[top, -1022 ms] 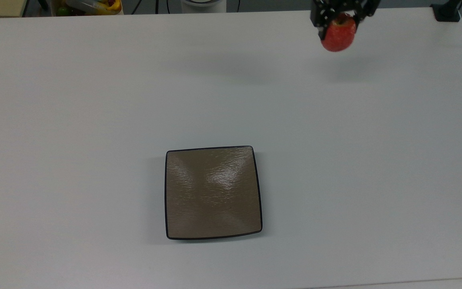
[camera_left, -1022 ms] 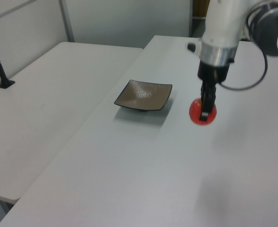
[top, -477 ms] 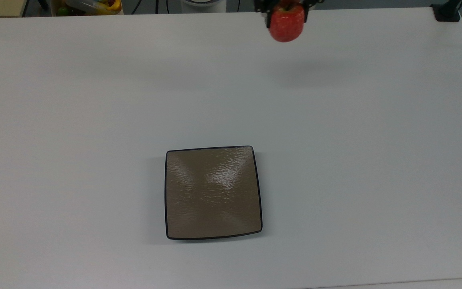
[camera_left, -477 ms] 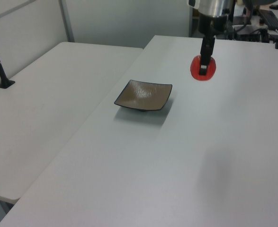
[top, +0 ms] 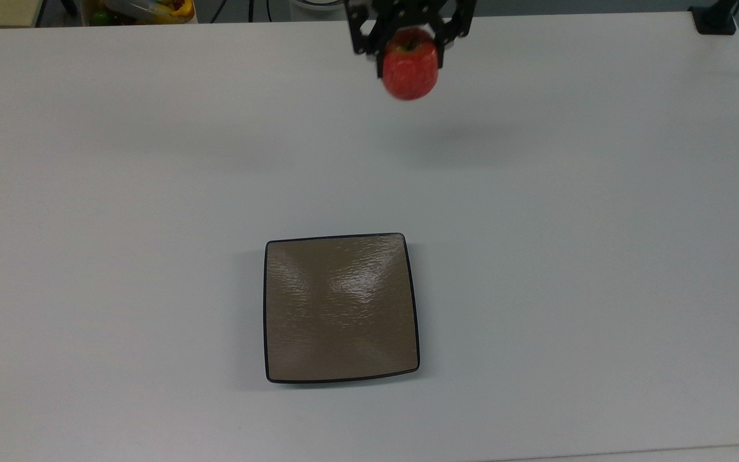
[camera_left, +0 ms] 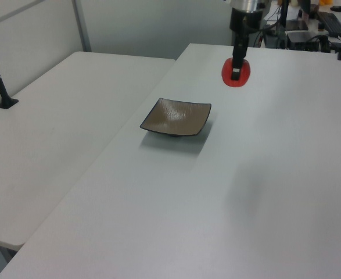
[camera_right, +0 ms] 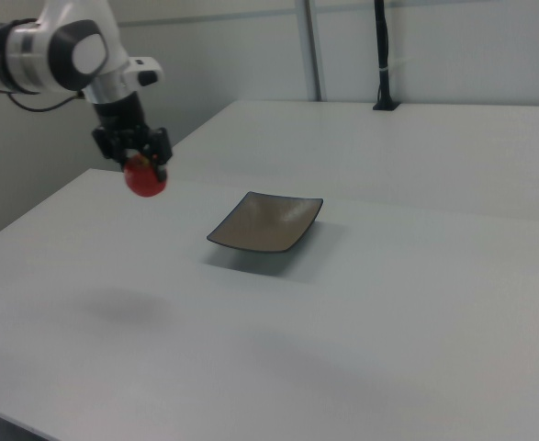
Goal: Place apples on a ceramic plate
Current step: 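Lift the apple and carry it over the brown square plate, then lower the apple onto the plate and open the gripper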
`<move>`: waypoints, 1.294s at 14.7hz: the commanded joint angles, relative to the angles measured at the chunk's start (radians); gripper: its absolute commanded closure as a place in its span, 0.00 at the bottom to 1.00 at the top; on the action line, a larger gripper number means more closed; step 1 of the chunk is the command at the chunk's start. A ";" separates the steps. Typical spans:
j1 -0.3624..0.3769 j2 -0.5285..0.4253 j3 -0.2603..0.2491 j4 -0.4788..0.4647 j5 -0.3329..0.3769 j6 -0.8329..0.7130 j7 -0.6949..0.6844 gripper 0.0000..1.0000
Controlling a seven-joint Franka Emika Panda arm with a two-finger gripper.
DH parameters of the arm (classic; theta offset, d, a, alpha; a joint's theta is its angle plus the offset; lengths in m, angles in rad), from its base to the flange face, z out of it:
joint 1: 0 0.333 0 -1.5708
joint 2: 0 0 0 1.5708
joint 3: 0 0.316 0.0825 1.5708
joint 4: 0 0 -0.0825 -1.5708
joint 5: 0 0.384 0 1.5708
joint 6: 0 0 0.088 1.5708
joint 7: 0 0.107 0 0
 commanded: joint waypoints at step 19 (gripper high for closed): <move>-0.116 0.490 -0.009 0.135 -0.031 0.659 -0.083 0.82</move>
